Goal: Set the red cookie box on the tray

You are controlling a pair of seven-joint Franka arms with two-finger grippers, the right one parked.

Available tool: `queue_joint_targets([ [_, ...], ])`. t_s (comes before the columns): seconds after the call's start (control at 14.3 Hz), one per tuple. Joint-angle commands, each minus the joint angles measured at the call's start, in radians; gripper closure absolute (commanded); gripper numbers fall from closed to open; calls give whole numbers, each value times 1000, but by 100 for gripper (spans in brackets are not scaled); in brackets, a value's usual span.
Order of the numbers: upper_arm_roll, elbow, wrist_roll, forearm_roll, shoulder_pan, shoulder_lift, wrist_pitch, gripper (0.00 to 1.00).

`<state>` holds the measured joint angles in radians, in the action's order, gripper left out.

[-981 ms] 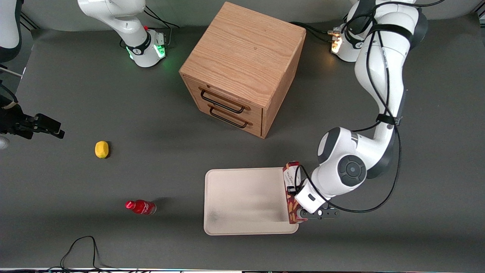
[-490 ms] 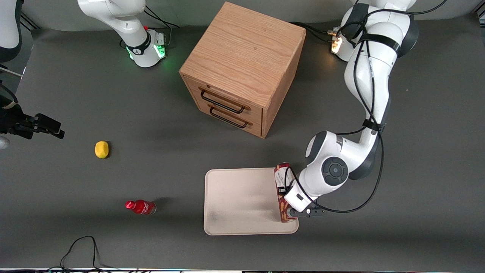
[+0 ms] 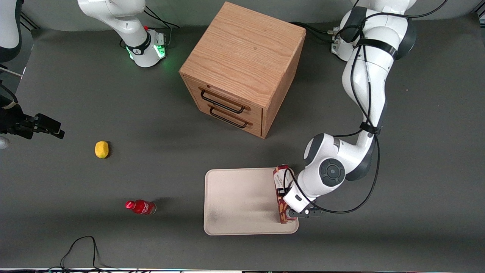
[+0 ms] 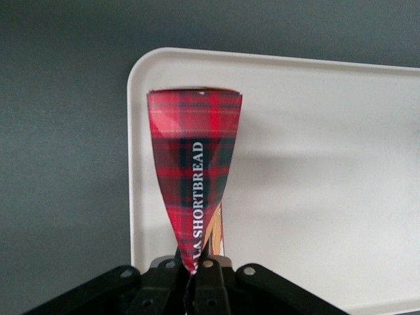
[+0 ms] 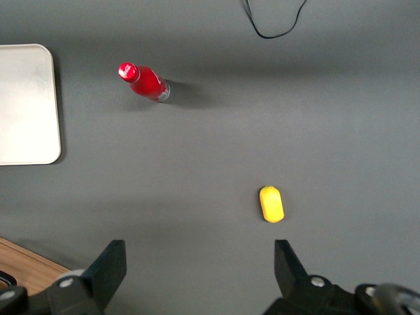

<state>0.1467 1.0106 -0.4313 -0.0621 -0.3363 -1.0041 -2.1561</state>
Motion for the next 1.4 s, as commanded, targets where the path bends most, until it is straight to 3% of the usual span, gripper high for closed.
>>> queue_joint_targets([
  [0.0,-9,-29,-6,1,-7,-16,-16,70],
  [0.14,-10,-24,-7,2,-7,-16,-22,19],
  [0.21,-10,-26,-6,10,-7,-13,-19,0],
  [0.49,-10,-24,-9,19,-4,14,21,0],
  [0.84,-13,9,-4,24,37,154,329,0],
  [1.33,-15,510,213,24,215,667,435,0],
])
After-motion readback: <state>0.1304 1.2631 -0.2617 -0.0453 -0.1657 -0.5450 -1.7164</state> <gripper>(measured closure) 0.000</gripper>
